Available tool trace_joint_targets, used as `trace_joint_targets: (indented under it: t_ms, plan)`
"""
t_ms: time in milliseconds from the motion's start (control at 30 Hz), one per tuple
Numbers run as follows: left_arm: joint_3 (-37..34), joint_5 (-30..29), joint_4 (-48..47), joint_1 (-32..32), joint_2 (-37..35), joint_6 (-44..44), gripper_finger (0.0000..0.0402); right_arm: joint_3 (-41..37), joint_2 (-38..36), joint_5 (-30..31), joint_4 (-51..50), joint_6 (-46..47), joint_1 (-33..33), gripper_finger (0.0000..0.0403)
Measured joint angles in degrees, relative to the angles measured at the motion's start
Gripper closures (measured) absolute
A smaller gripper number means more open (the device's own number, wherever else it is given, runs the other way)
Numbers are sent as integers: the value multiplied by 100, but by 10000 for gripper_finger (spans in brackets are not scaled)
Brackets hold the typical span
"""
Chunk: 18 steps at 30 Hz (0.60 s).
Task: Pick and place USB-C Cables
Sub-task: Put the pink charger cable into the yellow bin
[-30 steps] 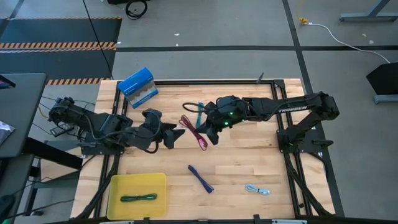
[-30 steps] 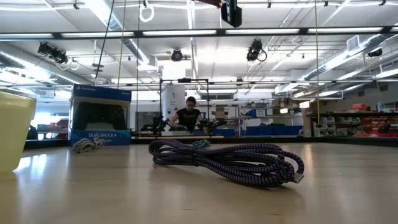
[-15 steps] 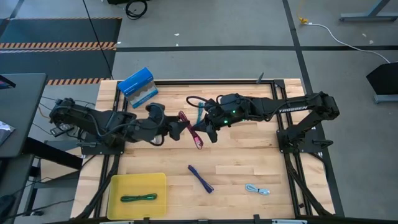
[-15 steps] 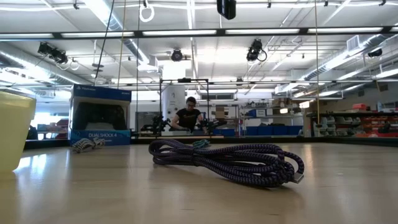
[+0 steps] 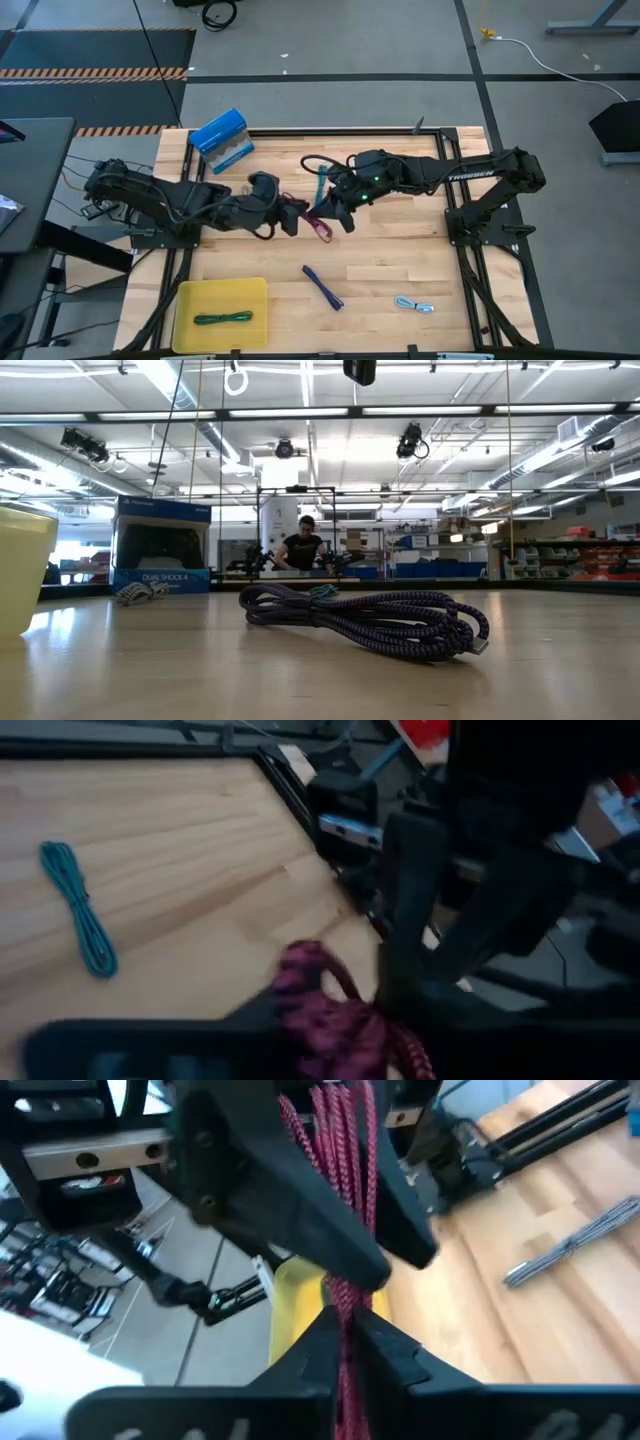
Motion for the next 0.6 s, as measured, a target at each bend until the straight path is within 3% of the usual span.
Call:
trace_joint_targets:
  t_ms: [67, 233, 400, 600]
  plan:
    - [-7, 116, -126, 1, -1, 35, 373, 0, 0, -169, -123, -22, 5, 345]
    - [-8, 673, -310, -4, -39, -8, 372, 0, 0, -268, -613, -66, 9, 298]
    - [-7, 2119, -1139, -146, -35, -237, 382, 0, -2, -305, -1563, -291, 4, 263]
    - [-7, 3874, -2992, -736, -31, -266, 380, 0, -2, -310, -2408, -499, 4, 250]
